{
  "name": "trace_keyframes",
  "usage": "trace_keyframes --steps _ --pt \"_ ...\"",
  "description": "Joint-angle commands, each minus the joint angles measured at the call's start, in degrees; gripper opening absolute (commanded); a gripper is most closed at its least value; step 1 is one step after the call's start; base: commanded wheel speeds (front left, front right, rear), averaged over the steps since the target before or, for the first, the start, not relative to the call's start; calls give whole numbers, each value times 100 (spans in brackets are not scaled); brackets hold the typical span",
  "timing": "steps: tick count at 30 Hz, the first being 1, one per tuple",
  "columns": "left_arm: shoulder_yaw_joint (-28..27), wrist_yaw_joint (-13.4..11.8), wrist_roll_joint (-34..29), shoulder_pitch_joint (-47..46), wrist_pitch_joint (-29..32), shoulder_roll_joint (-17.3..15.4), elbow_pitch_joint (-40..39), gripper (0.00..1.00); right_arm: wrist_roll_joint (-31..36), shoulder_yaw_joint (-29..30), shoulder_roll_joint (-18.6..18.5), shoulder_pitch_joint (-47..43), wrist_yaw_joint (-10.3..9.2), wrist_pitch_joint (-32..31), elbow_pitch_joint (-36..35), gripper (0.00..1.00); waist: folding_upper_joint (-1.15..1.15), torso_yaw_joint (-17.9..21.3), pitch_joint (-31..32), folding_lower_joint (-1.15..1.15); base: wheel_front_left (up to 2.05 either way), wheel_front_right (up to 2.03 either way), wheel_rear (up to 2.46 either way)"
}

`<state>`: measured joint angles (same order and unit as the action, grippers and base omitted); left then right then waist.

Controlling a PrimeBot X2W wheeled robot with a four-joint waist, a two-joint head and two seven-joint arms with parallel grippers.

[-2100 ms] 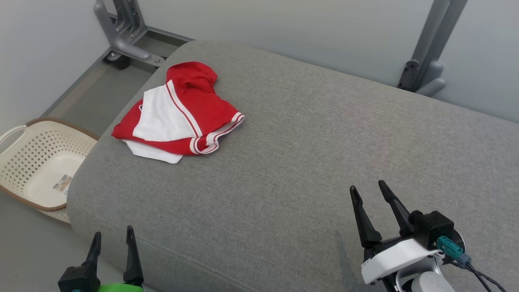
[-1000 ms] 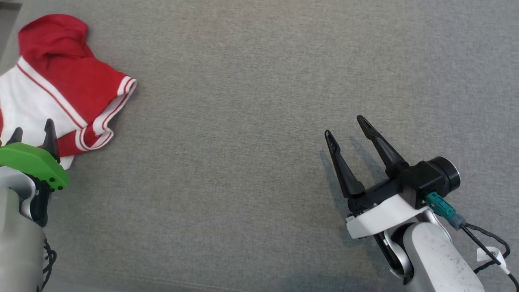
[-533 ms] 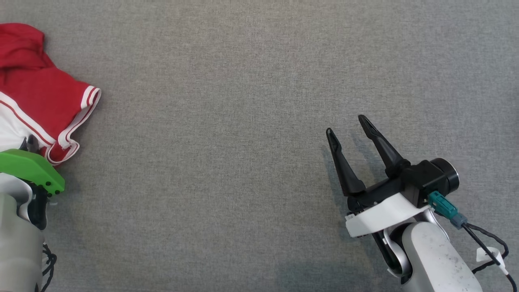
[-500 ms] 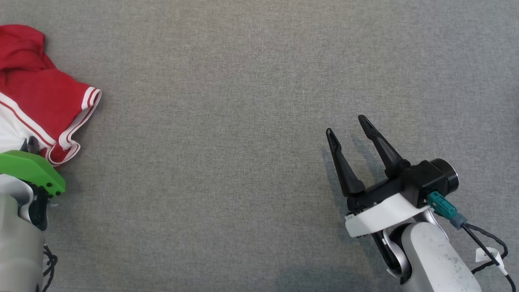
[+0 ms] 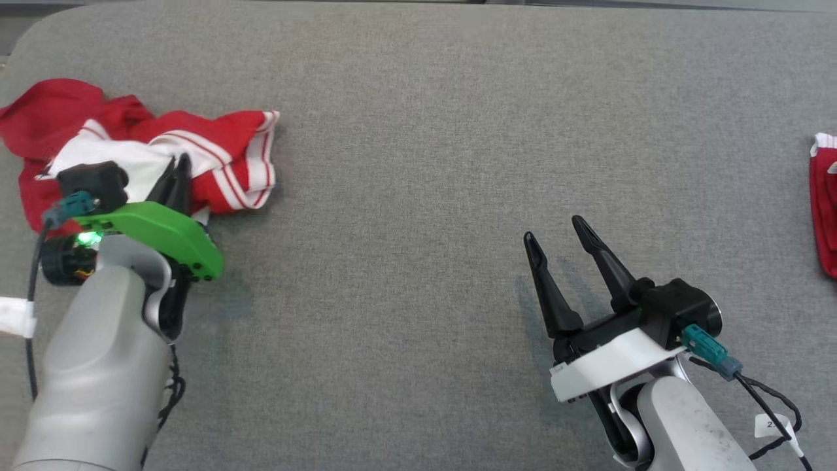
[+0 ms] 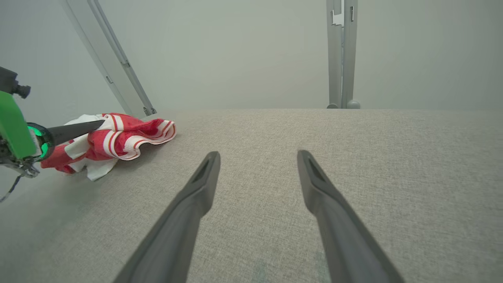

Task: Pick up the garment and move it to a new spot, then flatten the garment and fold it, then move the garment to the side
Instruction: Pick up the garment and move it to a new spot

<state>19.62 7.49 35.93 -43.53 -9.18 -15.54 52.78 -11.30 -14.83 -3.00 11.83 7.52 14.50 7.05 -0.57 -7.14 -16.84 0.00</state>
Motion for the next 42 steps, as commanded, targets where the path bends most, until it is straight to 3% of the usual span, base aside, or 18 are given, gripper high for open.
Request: trace_keyframes --steps 1,13,20,26,28,33,42 --pt "280 -3 172 112 -56 163 -409 0 -102 1 -12 -114 -6 47 75 100 57 152 226 0 0 0 0" --pt "1505 -2 511 512 -201 895 -2058 0 -394 164 1 -240 -6 73 19 100 57 988 415 0 0 0 0" --pt "1965 -24 595 799 -213 1201 -2305 0 -444 217 1 -331 -6 73 -65 100 57 1467 421 0 0 0 0" --pt "2214 -143 610 984 -400 1234 -2359 0 -456 216 2 -354 -6 74 -84 100 57 1589 447 0 0 0 0" --pt "2207 -214 500 1021 -484 1238 -2303 100 -463 229 3 -363 -6 74 -80 100 57 1584 467 0 0 0 0" --pt "1814 -489 229 1198 -604 994 -2227 100 -488 245 2 -394 -6 74 -98 100 57 1512 588 0 0 0 0" --pt "294 -1116 -852 2519 -602 460 -3154 100 -490 281 3 -560 -6 72 -11 100 57 1345 959 0 0 0 0"
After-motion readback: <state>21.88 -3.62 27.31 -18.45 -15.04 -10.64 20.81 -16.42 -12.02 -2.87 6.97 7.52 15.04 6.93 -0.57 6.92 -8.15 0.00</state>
